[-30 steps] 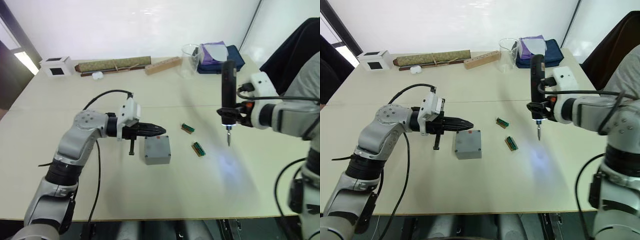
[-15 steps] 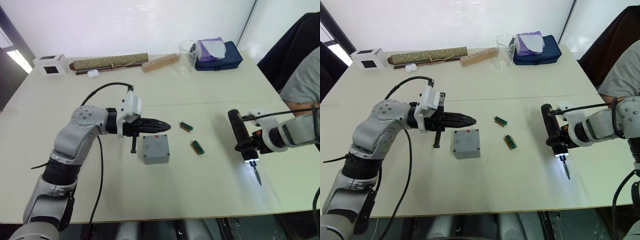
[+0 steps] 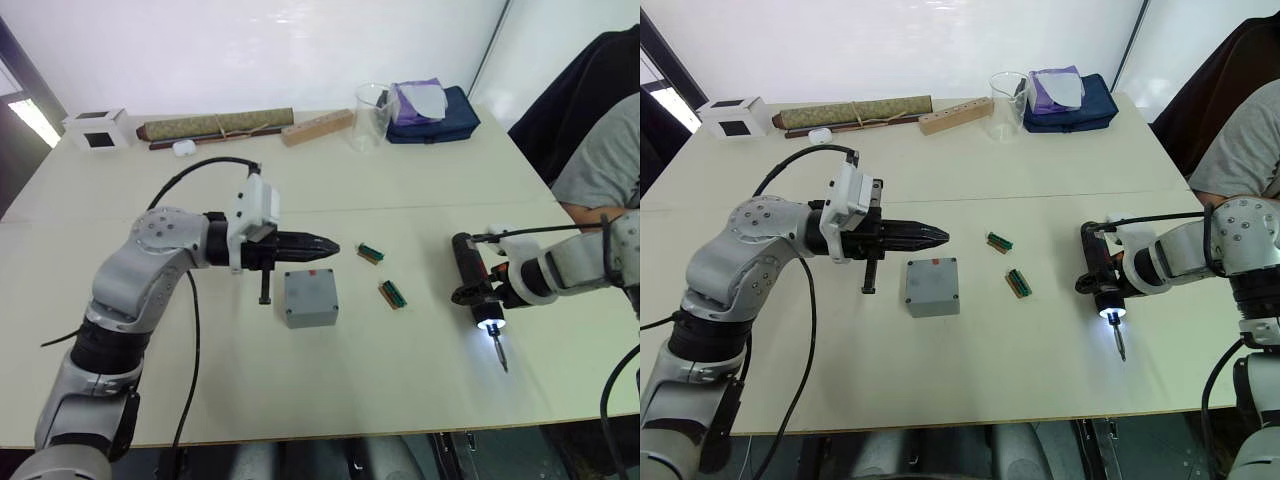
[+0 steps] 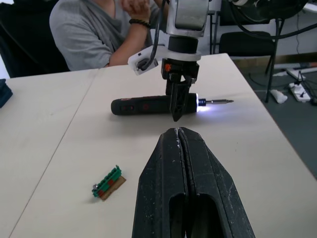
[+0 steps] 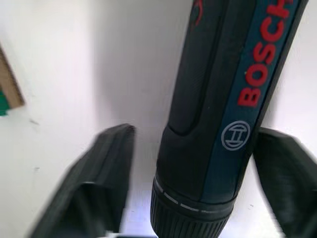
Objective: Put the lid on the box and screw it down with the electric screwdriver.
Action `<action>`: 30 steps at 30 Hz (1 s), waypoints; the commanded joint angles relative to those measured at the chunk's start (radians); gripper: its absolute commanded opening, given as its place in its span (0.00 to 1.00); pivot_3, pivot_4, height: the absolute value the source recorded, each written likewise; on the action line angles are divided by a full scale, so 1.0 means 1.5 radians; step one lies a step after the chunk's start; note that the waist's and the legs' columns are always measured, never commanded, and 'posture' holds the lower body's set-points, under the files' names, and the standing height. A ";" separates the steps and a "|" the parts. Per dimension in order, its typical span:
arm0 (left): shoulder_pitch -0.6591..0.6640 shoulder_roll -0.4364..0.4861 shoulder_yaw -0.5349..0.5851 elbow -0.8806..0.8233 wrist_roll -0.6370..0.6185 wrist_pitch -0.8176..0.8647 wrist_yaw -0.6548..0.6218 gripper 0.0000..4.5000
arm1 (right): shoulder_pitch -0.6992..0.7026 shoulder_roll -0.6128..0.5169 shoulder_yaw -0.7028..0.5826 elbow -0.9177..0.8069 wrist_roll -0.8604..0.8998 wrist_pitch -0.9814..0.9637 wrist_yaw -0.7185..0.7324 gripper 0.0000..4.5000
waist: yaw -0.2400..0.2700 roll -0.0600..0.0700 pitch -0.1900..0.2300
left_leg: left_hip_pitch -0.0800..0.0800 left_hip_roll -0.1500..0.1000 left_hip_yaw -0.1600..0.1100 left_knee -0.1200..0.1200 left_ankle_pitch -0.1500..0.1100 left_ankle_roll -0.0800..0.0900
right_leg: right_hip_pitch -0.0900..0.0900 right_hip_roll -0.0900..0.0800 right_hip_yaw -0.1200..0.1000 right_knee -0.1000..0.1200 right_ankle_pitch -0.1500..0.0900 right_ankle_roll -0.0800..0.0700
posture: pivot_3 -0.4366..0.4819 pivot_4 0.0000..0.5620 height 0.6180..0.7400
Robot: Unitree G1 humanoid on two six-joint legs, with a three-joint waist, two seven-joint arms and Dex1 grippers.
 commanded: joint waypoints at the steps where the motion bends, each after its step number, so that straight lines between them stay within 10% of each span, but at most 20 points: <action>1: 0.015 0.028 0.026 -0.012 0.004 -0.002 0.007 0.00 | -0.039 -0.027 -0.036 -0.080 -0.022 0.004 0.024 1.00 | 0.000 0.001 0.001 | 0.000 0.000 0.000 0.000 0.000 0.000 | 0.000 0.000 0.000 0.000 0.000 0.000 | 0.48 0.27 0.97; 8: 0.063 0.100 0.041 0.051 0.041 -0.032 -0.012 0.00 | -0.034 -0.021 -0.080 -0.311 -0.078 -0.077 0.182 1.00 | -0.001 0.002 0.001 | 0.000 0.000 0.000 -0.002 0.000 0.000 | -0.002 0.001 0.000 0.000 0.000 0.000 | 0.48 0.27 0.97; 11: 0.083 0.121 0.028 0.112 0.078 -0.070 -0.031 0.00 | 0.013 0.002 -0.077 -0.410 -0.131 -0.173 0.258 0.85 | 0.000 0.002 0.001 | 0.000 0.000 0.000 -0.001 0.000 0.000 | -0.001 0.000 0.000 0.000 0.000 0.000 | 0.48 0.27 0.97; 20: 0.104 0.117 -0.007 0.179 0.127 -0.124 -0.073 0.00 | 0.126 0.106 0.030 -0.498 -0.314 -0.316 0.340 0.02 | 0.012 0.001 0.001 | -0.001 0.000 0.000 0.000 0.000 0.000 | -0.001 -0.001 0.000 0.000 0.000 0.000 | 0.48 0.27 0.97; 30: 0.112 0.065 -0.058 0.180 0.161 -0.146 -0.073 0.00 | 0.163 0.207 0.119 -0.517 -0.400 -0.331 0.402 0.01 | 0.016 0.001 0.001 | -0.001 0.000 0.000 0.000 0.000 0.000 | -0.001 -0.001 0.000 0.001 0.000 0.000 | 0.48 0.27 0.97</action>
